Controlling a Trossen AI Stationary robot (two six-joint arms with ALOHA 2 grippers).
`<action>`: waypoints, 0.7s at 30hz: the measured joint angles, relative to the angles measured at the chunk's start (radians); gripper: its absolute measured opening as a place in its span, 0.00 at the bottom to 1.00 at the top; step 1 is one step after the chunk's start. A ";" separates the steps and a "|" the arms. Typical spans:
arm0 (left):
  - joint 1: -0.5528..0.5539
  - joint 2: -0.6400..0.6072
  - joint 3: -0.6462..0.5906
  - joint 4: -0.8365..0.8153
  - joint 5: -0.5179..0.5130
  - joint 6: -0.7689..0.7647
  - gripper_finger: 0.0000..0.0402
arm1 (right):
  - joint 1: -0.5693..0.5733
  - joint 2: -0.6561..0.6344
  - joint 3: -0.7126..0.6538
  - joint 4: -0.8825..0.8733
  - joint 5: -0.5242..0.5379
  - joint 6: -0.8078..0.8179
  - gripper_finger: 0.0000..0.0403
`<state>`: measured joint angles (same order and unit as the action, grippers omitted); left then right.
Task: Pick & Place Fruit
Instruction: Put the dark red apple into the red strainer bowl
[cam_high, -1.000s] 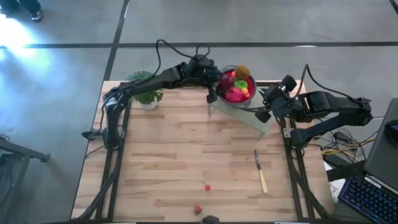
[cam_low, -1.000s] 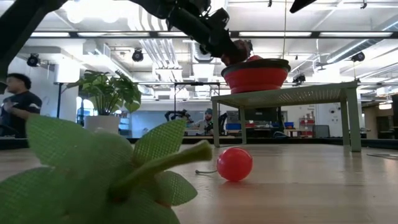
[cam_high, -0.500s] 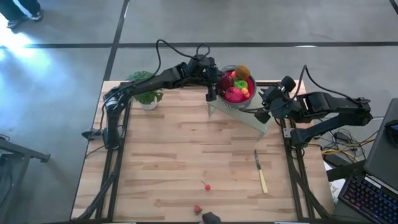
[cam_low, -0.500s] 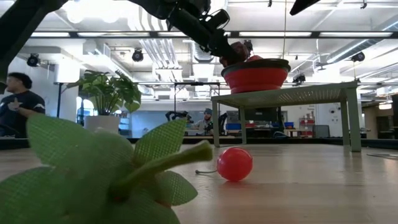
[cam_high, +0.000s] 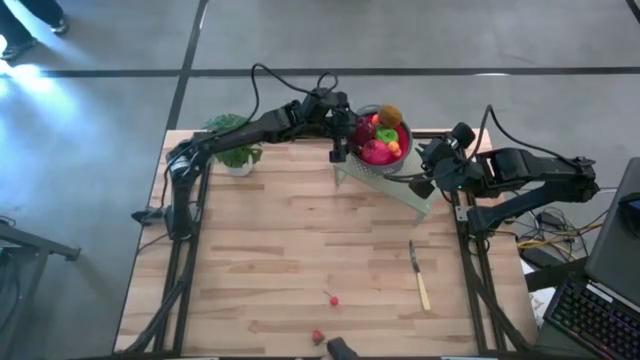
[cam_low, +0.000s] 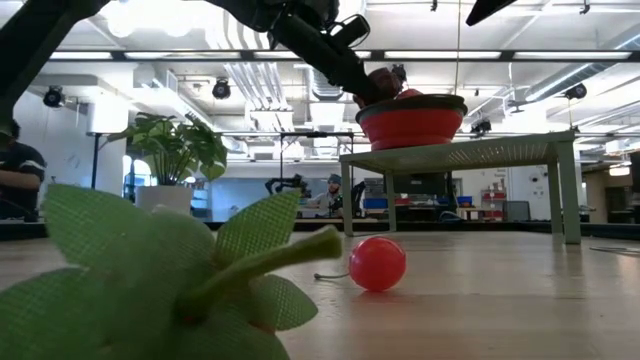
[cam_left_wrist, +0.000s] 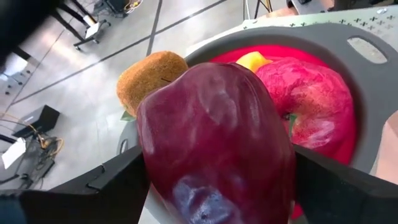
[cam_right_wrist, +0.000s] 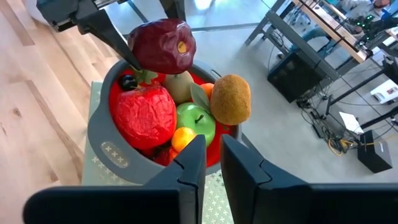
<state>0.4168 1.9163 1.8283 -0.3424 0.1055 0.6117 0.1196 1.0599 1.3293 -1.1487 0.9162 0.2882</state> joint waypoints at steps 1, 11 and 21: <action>0.000 0.000 0.000 0.000 -0.004 0.009 0.86 | 0.000 0.000 0.000 0.000 0.000 0.000 0.10; 0.000 0.000 0.000 0.020 -0.045 0.058 0.98 | 0.000 0.000 0.000 0.000 0.000 0.000 0.11; -0.004 -0.009 0.020 0.033 -0.082 0.092 0.98 | 0.000 0.000 -0.002 0.001 0.000 0.000 0.17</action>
<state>0.4125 1.9074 1.8481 -0.3095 0.0231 0.7040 0.1196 1.0599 1.3277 -1.1473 0.9163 0.2886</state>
